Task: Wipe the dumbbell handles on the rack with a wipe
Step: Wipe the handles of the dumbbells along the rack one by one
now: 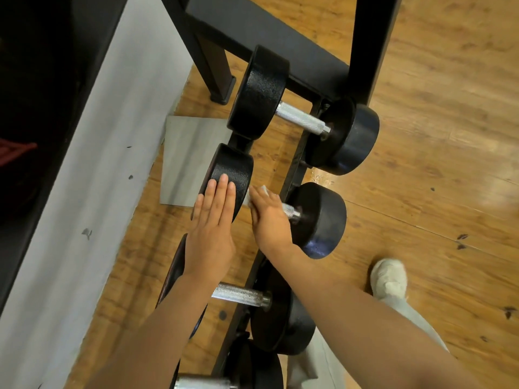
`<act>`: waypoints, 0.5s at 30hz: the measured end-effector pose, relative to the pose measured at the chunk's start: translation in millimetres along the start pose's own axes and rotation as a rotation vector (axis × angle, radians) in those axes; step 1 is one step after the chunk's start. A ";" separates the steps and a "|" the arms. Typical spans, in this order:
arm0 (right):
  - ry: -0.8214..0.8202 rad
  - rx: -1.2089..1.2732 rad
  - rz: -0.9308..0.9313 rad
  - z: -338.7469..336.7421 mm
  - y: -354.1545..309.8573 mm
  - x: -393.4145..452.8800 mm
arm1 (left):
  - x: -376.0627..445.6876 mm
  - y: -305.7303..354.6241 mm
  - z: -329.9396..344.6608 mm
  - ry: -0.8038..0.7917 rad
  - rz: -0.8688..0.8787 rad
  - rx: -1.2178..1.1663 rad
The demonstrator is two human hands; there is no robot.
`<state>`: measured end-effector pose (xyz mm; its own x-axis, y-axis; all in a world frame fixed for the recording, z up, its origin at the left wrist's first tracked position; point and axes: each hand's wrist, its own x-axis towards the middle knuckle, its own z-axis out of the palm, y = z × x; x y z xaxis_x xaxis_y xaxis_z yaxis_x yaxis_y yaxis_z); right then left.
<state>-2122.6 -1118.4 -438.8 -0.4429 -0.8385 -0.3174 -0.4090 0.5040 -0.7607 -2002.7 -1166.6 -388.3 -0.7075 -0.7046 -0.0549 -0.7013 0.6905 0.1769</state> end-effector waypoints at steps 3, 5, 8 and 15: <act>-0.009 0.139 -0.046 -16.1 -1.1 -4.5 | -0.1 7.2 0.8 0.003 -0.024 0.034; 0.049 0.186 -0.035 -31.6 7.2 -13.9 | -1.0 11.7 2.7 0.005 -0.055 0.053; 0.152 0.047 -0.076 -60.6 32.8 -43.2 | -2.9 16.4 6.0 0.019 -0.084 0.066; 0.034 -0.254 -0.135 -61.7 107.9 -113.8 | -0.1 28.2 16.6 0.120 -0.187 -0.041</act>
<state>-2165.5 -955.8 -449.9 -0.3956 -0.8962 -0.2008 -0.6505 0.4278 -0.6276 -2023.8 -1144.3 -399.7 -0.5487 -0.8356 0.0264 -0.8132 0.5409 0.2146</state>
